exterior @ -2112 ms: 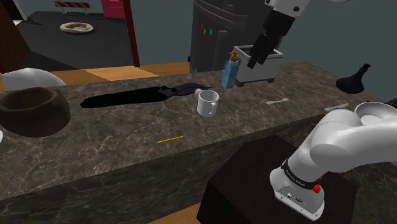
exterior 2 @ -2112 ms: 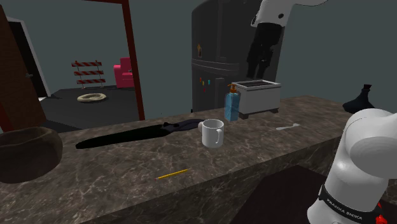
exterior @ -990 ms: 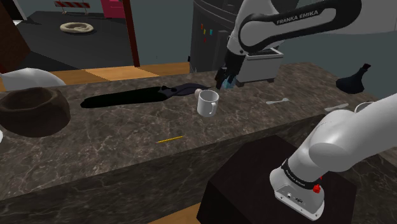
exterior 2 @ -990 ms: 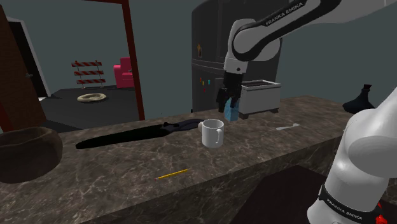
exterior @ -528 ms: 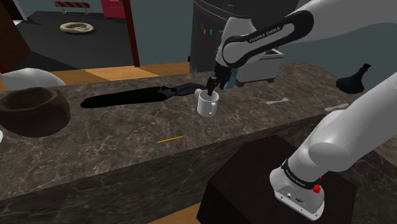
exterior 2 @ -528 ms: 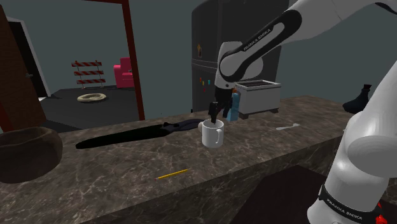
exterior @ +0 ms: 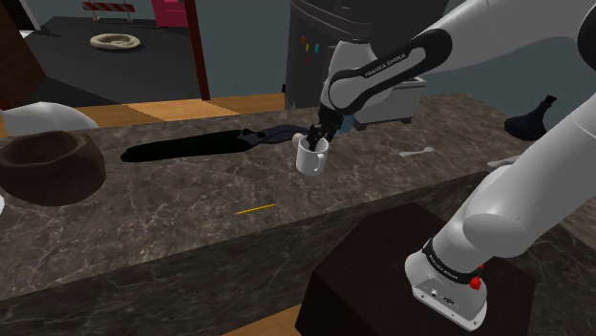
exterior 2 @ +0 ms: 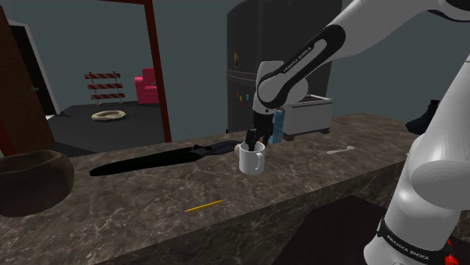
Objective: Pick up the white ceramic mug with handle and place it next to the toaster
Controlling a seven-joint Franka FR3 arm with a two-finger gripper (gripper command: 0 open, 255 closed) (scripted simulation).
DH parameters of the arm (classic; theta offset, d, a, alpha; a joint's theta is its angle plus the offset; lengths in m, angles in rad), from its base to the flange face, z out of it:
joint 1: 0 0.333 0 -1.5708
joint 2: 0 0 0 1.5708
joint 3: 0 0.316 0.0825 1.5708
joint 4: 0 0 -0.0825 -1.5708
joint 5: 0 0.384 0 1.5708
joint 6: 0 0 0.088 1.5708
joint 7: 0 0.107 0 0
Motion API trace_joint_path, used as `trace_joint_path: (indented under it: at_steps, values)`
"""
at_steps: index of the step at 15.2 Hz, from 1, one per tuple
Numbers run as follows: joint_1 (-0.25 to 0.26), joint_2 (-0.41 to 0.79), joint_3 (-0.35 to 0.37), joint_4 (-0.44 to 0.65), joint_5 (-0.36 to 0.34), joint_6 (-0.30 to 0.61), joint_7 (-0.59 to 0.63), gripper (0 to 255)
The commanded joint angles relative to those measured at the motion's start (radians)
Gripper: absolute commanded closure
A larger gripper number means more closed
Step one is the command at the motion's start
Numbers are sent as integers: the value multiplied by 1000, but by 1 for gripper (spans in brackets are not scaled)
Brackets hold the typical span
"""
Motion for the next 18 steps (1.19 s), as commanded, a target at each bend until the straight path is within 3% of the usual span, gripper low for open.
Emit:
trace_joint_path:
  at_steps: [1, 5, 6, 15, 18]
  values:
    - [0, 2, 0, -1, 0, 4, -1, 0]
    - [0, 2, 0, -1, 0, 4, -1, 0]
    - [0, 2, 0, -1, 0, 4, -1, 255]
    - [0, 2, 0, -1, 0, 4, -1, 255]
    - [-1, -25, 0, 15, -2, -40, 2, 255]
